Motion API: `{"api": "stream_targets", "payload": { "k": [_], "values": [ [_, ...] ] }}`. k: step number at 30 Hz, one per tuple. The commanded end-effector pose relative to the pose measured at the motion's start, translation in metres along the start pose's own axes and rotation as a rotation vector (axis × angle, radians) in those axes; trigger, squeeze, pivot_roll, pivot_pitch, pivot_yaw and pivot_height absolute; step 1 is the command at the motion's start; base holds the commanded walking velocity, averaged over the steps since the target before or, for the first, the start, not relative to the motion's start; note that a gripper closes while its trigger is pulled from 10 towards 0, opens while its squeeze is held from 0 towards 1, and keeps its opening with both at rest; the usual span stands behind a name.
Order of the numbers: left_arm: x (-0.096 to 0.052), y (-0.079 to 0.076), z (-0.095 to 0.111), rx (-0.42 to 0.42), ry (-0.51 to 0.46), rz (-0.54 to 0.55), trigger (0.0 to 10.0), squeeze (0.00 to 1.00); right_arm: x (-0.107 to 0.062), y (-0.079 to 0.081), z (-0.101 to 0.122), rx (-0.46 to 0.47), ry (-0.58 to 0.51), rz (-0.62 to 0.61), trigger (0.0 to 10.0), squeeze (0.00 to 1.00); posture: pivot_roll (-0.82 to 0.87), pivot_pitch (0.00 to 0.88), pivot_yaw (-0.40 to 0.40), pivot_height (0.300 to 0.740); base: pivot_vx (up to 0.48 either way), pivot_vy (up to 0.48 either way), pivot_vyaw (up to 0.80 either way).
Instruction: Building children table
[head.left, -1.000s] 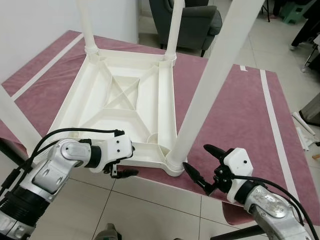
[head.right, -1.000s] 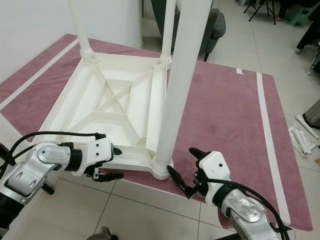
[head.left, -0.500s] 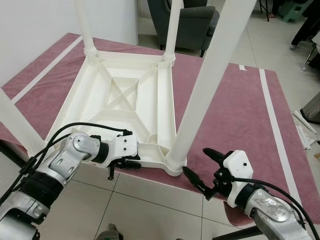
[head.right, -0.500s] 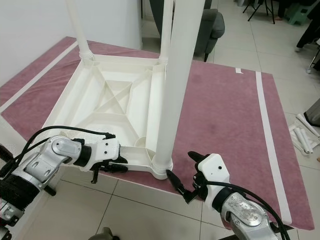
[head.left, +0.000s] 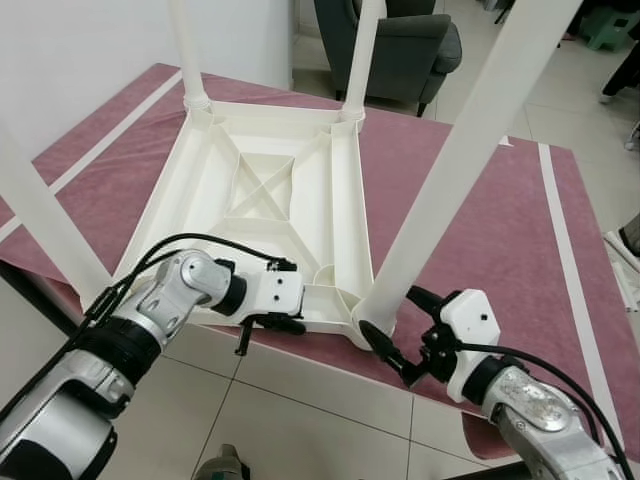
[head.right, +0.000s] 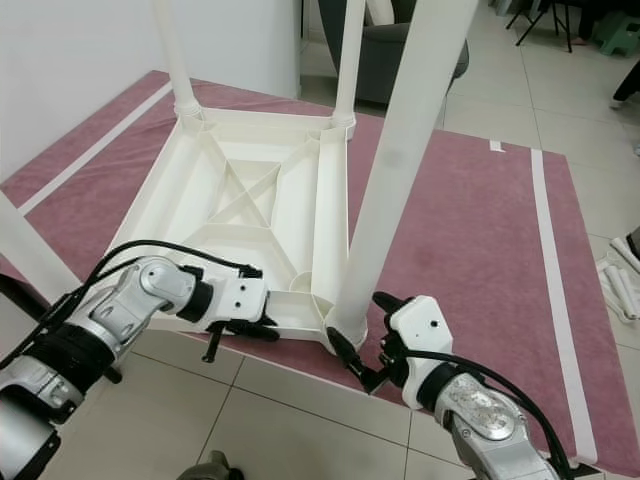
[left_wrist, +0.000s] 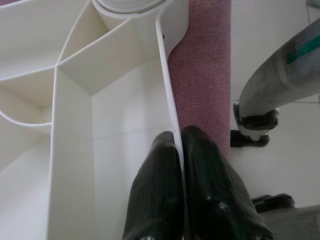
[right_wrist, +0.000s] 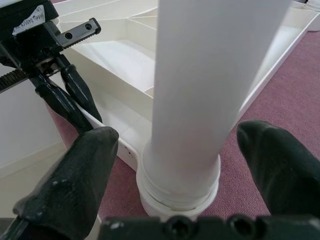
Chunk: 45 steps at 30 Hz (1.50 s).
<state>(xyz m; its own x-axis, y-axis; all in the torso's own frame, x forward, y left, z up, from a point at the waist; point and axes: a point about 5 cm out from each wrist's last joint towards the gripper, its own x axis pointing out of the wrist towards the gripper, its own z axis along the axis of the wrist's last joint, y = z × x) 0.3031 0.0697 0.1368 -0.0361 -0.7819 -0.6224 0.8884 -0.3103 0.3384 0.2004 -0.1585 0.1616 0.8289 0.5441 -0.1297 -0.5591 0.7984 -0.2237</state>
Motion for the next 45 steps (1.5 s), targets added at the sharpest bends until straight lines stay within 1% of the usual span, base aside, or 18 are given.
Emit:
{"api": "stream_targets", "payload": {
  "k": [1,3,4,7,10,14,15,16,17,21,25,29,40,41,42,43,44,45],
  "values": [
    [0.0,0.015,0.032,0.212,-0.053,0.024,0.0,0.0,0.001,0.002,-0.003,0.016,0.014,0.004,10.0,0.0,0.06,0.041,0.014,0.74,0.0,0.0,0.0],
    [0.0,0.015,0.032,0.212,-0.053,0.024,0.0,0.0,0.001,0.002,-0.003,0.016,0.014,0.004,10.0,0.0,0.06,0.041,0.014,0.74,0.0,0.0,0.0],
    [0.006,0.024,0.045,0.314,-0.054,0.036,0.0,0.0,0.003,0.002,-0.002,0.021,0.003,-0.001,10.0,0.0,0.06,0.038,0.016,0.74,0.0,0.0,0.0],
    [0.013,0.028,0.055,0.375,-0.068,0.032,0.0,0.0,0.007,0.001,0.001,0.022,-0.013,-0.023,10.0,0.0,0.06,0.036,0.017,0.74,0.0,0.0,0.0],
    [0.017,0.027,0.057,0.38,-0.074,0.02,0.0,0.0,0.009,-0.002,0.003,0.025,-0.025,-0.051,10.0,0.0,0.06,0.036,0.017,0.74,0.0,0.0,0.0],
    [0.028,0.009,0.042,0.333,-0.069,-0.033,0.0,0.0,0.016,-0.017,0.011,0.061,-0.076,-0.157,10.0,0.0,0.05,0.033,0.029,0.74,0.0,0.0,0.0],
    [0.029,0.001,0.032,0.296,-0.051,-0.029,6.0,0.0,0.02,-0.022,0.012,0.059,-0.086,-0.168,10.0,0.0,0.05,0.031,0.025,0.74,0.0,0.0,0.0],
    [0.029,0.001,0.032,0.296,-0.051,-0.029,6.0,0.0,0.02,-0.022,0.012,0.059,-0.086,-0.168,10.0,0.0,0.05,0.031,0.025,0.74,0.0,0.0,0.0],
    [0.029,0.0,0.03,0.284,-0.043,-0.025,10.0,0.0,0.022,-0.023,0.013,0.055,-0.086,-0.171,10.0,0.0,0.05,0.031,0.025,0.74,0.0,0.0,0.0],
    [0.027,0.001,0.023,0.222,-0.035,0.028,10.0,0.0,0.027,-0.029,0.011,0.047,-0.077,-0.206,10.0,0.0,0.06,0.031,0.016,0.74,0.0,0.0,0.0],
    [0.014,0.008,0.017,0.057,-0.083,0.196,10.0,0.0,0.037,-0.026,-0.002,0.106,-0.057,-0.225,10.0,0.0,0.09,0.029,-0.002,0.74,0.0,0.0,0.0],
    [0.011,0.008,0.016,0.028,-0.102,0.217,10.0,0.0,0.038,-0.024,-0.003,0.132,-0.064,-0.187,10.0,0.0,0.09,0.029,-0.002,0.74,0.0,0.0,0.0],
    [0.007,0.009,0.01,-0.028,-0.102,0.284,10.0,0.0,0.047,-0.033,-0.001,0.089,-0.058,0.008,10.0,0.0,0.09,0.022,-0.002,0.74,0.0,0.0,0.0],
    [0.007,0.008,0.01,-0.034,-0.102,0.286,9.2,0.0,0.048,-0.032,-0.001,0.095,-0.056,0.032,10.0,0.0,0.1,0.021,-0.002,0.74,0.0,0.0,0.0],
    [0.007,0.008,0.01,-0.034,-0.102,0.286,9.2,0.0,0.048,-0.032,-0.001,0.095,-0.056,0.032,10.0,0.0,0.1,0.021,-0.002,0.74,0.0,0.0,0.0],
    [0.006,0.007,0.009,-0.041,-0.102,0.287,7.5,0.0,0.048,-0.032,-0.001,0.096,-0.054,0.053,10.0,0.0,0.1,0.021,-0.002,0.74,0.0,0.0,0.0],
    [0.006,0.007,0.009,-0.041,-0.102,0.287,7.5,0.0,0.048,-0.032,-0.001,0.096,-0.054,0.053,10.0,0.0,0.1,0.021,-0.002,0.74,0.0,0.0,0.0],
    [0.005,0.006,0.009,-0.047,-0.102,0.288,3.0,0.0,0.047,-0.032,-0.002,0.091,-0.046,0.084,10.0,0.0,0.1,0.022,-0.002,0.74,0.0,0.0,0.0]
  ]
}}
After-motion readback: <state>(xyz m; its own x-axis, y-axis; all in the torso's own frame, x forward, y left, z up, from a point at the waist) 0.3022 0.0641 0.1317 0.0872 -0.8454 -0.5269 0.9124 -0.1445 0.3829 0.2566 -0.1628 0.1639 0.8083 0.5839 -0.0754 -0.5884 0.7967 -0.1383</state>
